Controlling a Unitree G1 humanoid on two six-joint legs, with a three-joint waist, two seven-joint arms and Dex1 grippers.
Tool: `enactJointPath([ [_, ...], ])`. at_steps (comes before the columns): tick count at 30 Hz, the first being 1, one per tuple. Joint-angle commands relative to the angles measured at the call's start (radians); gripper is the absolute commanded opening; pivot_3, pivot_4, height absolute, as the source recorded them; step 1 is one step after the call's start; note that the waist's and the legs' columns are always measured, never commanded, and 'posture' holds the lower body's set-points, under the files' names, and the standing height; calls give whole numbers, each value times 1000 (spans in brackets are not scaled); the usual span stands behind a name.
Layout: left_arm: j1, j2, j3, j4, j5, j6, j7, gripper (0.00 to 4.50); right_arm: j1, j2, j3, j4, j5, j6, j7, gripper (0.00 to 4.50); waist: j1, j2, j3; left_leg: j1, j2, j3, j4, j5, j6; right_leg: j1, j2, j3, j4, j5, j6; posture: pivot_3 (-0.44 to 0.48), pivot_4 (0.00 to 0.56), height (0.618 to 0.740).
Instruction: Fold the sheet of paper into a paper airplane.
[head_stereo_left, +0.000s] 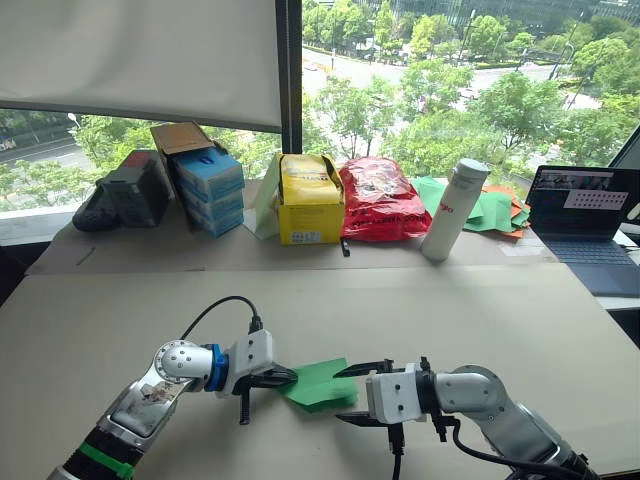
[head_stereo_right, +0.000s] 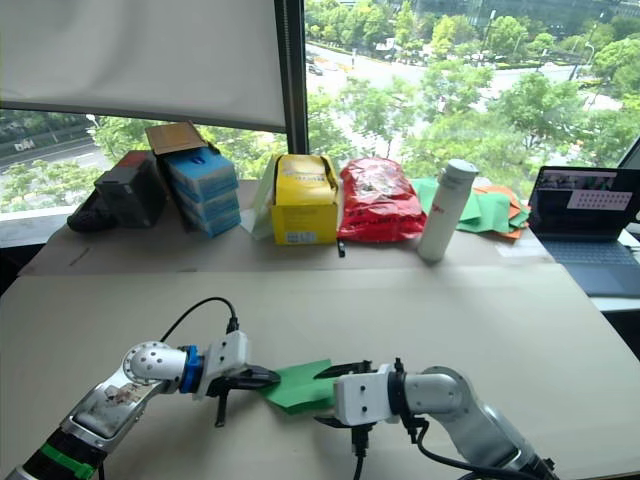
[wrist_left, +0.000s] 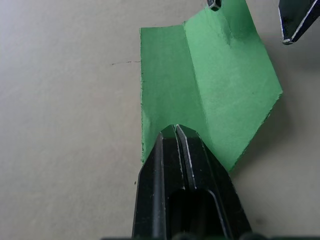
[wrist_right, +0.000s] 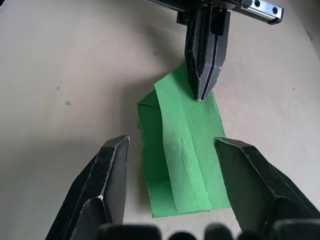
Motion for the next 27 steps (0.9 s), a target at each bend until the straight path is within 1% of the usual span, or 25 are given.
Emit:
enactJointPath([
  [1,30,15,-28,32,49,15,2,37,-20,12,-4,25,-19,-40,-16,2984,0,0,0,0,0,0,0,0,0,0,0,0,0,0,0,0,150,740],
  [11,54,25,-21,13,58,10,13,37,-34,14,-20,43,3,-38,-1,2984,-1,0,0,1,0,1,-1,0,0,0,0,1,0,0,0,0,150,740],
  [14,56,24,-20,11,62,10,14,0,-40,19,-19,46,7,-30,3,2165,-1,0,0,1,0,1,-1,0,0,0,0,1,0,0,0,0,150,740],
  [20,57,23,-18,9,69,7,16,0,-63,38,-5,64,16,2,25,91,-1,0,0,2,1,1,-1,0,0,0,0,2,0,0,0,0,150,740],
  [24,55,23,-17,11,74,-5,17,0,-116,73,-12,69,59,72,50,36,-1,0,0,3,1,1,-1,0,0,0,0,2,0,0,0,0,150,740],
  [27,49,20,-11,17,80,-29,21,0,-141,78,-22,40,118,212,84,36,-1,0,0,3,1,1,-1,0,0,0,0,3,1,0,0,0,150,740],
])
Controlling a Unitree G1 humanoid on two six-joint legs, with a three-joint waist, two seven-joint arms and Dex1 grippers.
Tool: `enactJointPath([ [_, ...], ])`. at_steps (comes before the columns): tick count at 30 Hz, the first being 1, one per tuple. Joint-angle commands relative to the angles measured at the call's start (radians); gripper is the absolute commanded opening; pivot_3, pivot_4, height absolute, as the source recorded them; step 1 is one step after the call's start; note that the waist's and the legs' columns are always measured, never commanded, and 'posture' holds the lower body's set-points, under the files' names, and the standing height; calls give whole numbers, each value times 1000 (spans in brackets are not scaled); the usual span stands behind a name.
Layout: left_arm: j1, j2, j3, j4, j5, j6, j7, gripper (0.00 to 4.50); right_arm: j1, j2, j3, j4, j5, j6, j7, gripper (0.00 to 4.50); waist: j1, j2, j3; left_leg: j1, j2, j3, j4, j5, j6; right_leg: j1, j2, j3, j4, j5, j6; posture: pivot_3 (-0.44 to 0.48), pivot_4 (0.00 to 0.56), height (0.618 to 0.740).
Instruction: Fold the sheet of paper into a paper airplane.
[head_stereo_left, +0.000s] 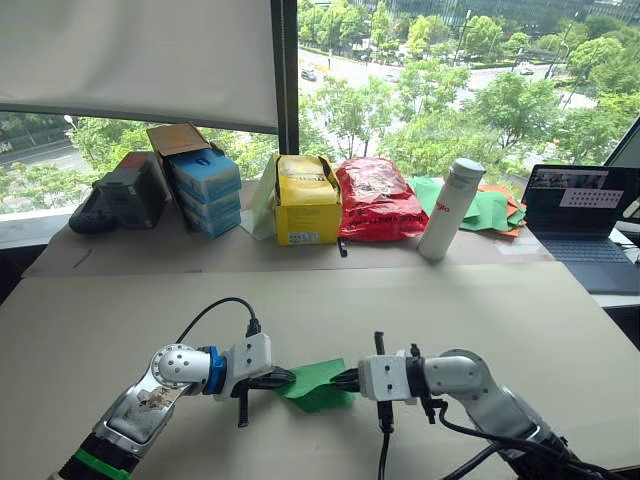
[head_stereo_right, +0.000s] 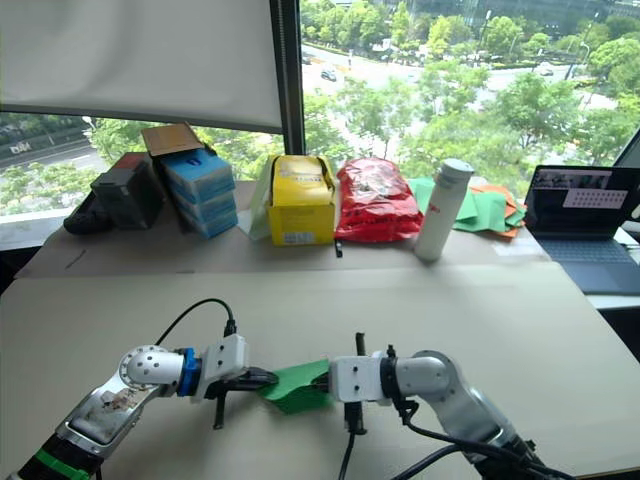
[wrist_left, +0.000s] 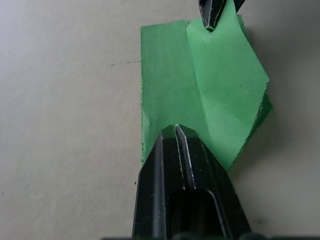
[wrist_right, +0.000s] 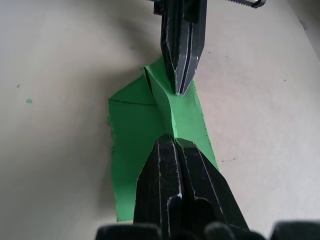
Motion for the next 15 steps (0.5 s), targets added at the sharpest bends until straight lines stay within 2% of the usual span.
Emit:
enactJointPath([
  [1,6,14,-23,51,61,-21,8,0,-28,-4,-24,-62,88,184,45,36,0,0,0,0,0,0,0,0,0,0,0,0,0,0,0,0,150,740],
  [8,-96,-1,-34,110,84,-105,-14,0,-58,-23,4,-89,134,496,71,36,3,0,0,-1,0,-1,0,-3,6,-2,-4,-1,0,0,0,0,150,740],
  [15,-121,-2,-36,111,86,-117,-43,0,-95,21,-17,-40,162,591,28,36,0,0,0,-4,-2,0,0,-1,2,-2,-7,-4,0,0,0,0,150,740],
])
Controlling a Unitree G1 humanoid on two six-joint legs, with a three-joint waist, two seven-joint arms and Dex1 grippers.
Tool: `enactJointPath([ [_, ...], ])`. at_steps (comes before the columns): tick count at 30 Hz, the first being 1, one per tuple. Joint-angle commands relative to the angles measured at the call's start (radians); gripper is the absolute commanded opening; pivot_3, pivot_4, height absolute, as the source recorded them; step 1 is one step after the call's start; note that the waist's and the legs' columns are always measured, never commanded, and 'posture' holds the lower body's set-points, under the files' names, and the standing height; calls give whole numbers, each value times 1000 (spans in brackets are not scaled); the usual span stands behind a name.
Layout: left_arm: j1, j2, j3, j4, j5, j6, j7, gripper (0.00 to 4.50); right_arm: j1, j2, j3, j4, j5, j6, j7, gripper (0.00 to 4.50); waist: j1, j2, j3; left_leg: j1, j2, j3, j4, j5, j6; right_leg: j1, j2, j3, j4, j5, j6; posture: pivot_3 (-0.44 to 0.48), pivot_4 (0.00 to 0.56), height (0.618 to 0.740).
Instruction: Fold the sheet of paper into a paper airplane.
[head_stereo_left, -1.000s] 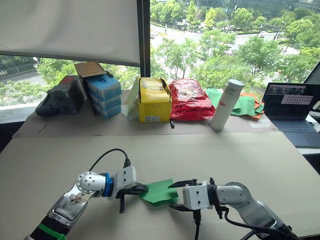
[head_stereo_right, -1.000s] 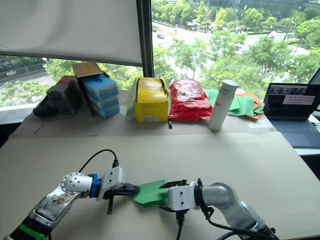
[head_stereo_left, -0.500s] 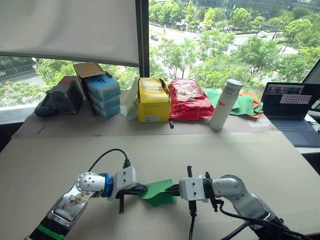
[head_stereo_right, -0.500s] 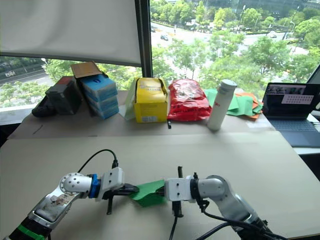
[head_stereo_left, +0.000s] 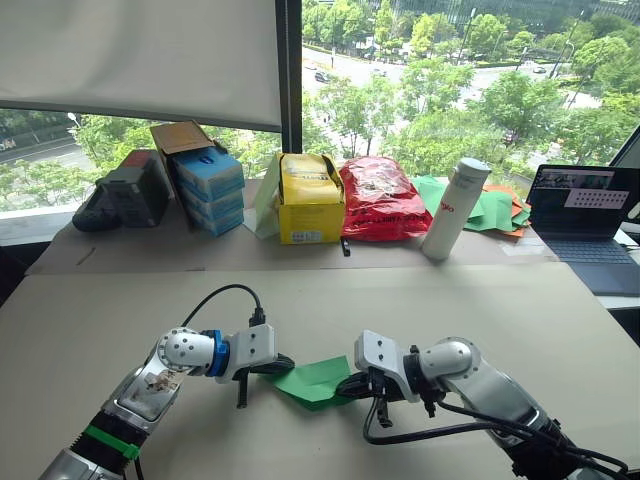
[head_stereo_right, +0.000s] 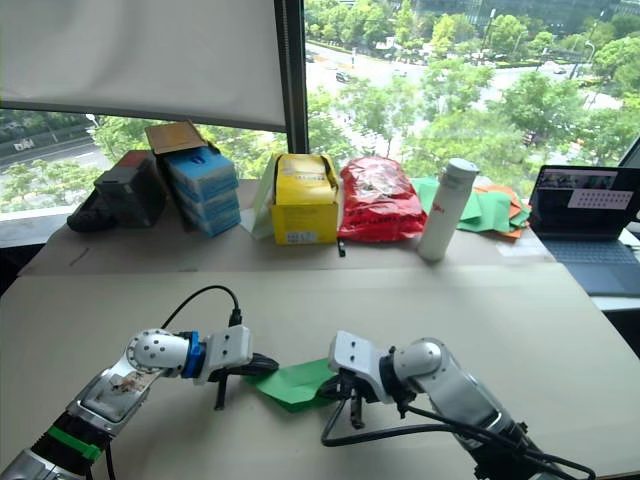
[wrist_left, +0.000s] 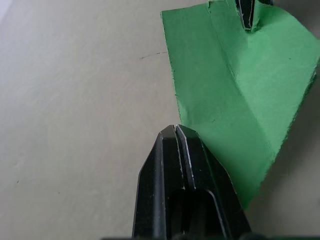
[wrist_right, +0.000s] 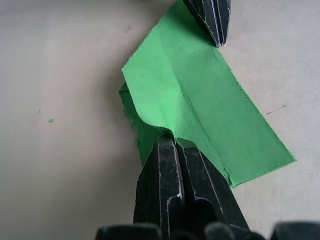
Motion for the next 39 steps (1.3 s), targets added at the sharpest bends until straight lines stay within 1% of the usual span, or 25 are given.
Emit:
enactJointPath([
  [1,-3,2,-7,-2,16,-10,-13,0,-41,19,-31,6,29,53,-26,36,0,0,0,0,0,0,0,0,0,0,0,0,0,0,0,0,150,740],
  [7,3,-5,-12,-19,20,-3,-10,0,-77,29,-15,16,37,115,-52,36,-1,0,0,0,0,-1,0,0,-1,0,1,-1,0,0,0,0,150,740],
  [13,-31,-9,14,-37,7,26,-3,0,-71,16,-4,-6,27,95,-62,36,0,0,0,0,0,-1,0,0,0,0,1,-2,0,0,0,0,150,740],
  [17,-50,1,61,-89,-42,93,-2,0,-52,9,3,-36,25,88,-70,36,-1,0,0,-2,0,-1,0,0,-1,-1,3,-2,0,0,0,0,150,740],
  [23,10,19,100,-237,-159,265,-29,0,-39,4,6,-48,23,83,-88,36,-2,0,0,-5,0,-1,1,1,-1,-2,4,-2,0,0,0,0,150,740],
  [24,21,24,98,-245,-159,274,-29,0,-38,3,6,-51,24,84,-89,36,-2,0,0,-4,0,-1,1,1,-1,-2,5,-2,0,0,0,0,150,740],
  [28,54,48,67,-214,-94,243,-16,0,-35,0,5,-69,29,98,-96,36,-2,0,0,-4,1,-1,1,1,-2,-2,6,-1,0,0,0,0,150,740],
  [31,41,30,55,-188,-73,230,-3,0,-37,-4,5,-84,37,108,-96,36,2,0,0,-5,0,-2,1,1,-2,-1,6,-2,0,0,0,0,150,740],
  [39,-2,-8,45,-134,-69,225,-1,0,-27,-10,9,-123,49,139,-100,36,0,0,1,-5,0,-2,2,1,-2,-2,6,-2,0,0,0,0,150,740],
])
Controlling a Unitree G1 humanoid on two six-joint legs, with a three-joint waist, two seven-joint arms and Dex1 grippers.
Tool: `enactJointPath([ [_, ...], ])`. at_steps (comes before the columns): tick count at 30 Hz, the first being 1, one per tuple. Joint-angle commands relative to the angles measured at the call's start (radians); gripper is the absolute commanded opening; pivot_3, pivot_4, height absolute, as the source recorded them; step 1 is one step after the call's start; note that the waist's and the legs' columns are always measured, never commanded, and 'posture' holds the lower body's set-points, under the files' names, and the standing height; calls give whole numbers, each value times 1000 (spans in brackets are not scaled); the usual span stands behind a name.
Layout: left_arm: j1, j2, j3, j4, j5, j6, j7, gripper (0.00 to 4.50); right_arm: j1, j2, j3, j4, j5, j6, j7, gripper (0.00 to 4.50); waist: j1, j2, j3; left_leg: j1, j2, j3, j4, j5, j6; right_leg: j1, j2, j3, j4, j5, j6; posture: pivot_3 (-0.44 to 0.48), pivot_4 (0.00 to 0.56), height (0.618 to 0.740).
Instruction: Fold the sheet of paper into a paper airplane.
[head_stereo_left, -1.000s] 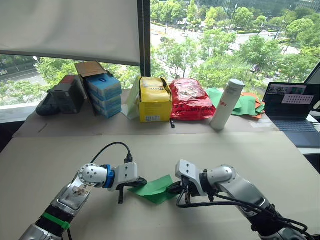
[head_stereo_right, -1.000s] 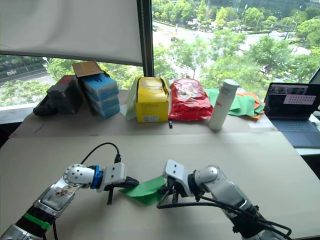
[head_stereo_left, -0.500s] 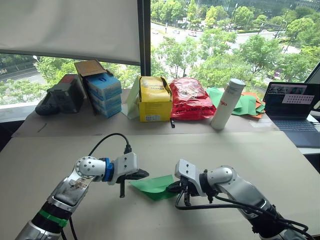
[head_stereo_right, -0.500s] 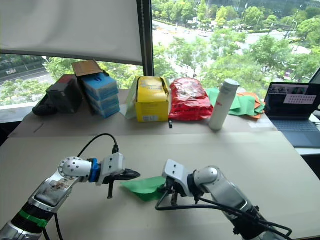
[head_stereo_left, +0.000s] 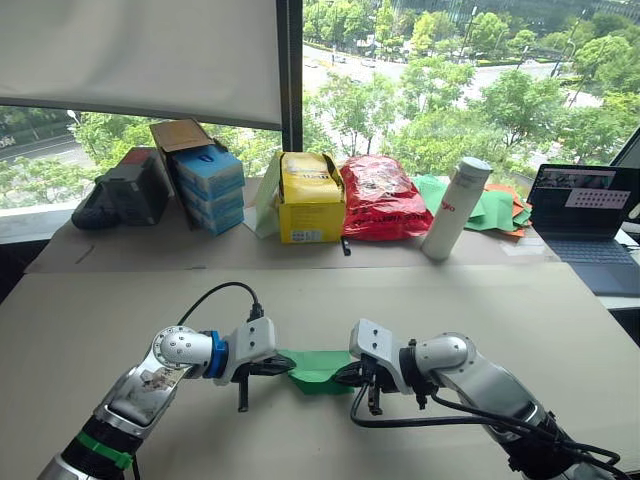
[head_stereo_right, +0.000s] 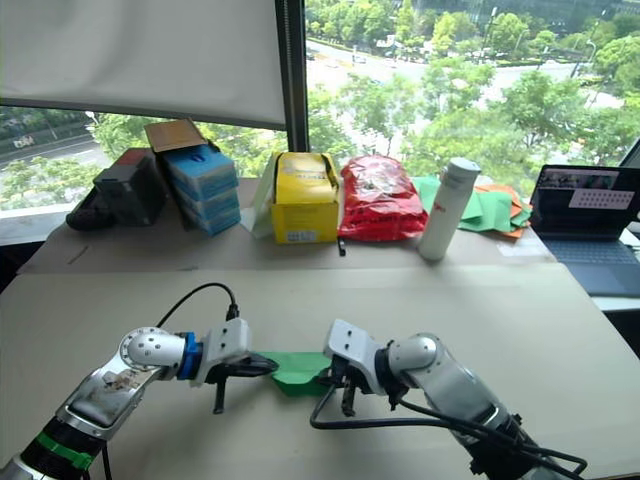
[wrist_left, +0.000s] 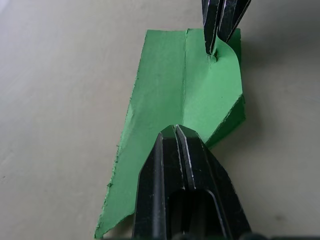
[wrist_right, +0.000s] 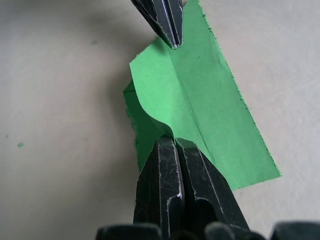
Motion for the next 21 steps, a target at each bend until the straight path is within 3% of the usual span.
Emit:
enactJointPath([
  [1,-17,-4,-3,26,12,-29,3,0,4,-9,0,-48,20,11,0,36,0,0,0,0,0,0,0,0,0,0,0,0,0,0,0,0,150,740],
  [15,-7,19,-52,143,140,-191,10,0,-4,-10,-12,-65,55,28,11,36,0,0,0,1,1,0,0,0,0,1,0,0,0,0,0,0,150,740],
  [21,-11,14,-57,163,145,-223,9,0,-53,17,-33,-32,109,130,-10,36,0,0,0,2,1,0,0,0,0,1,0,0,0,0,0,0,150,740],
])
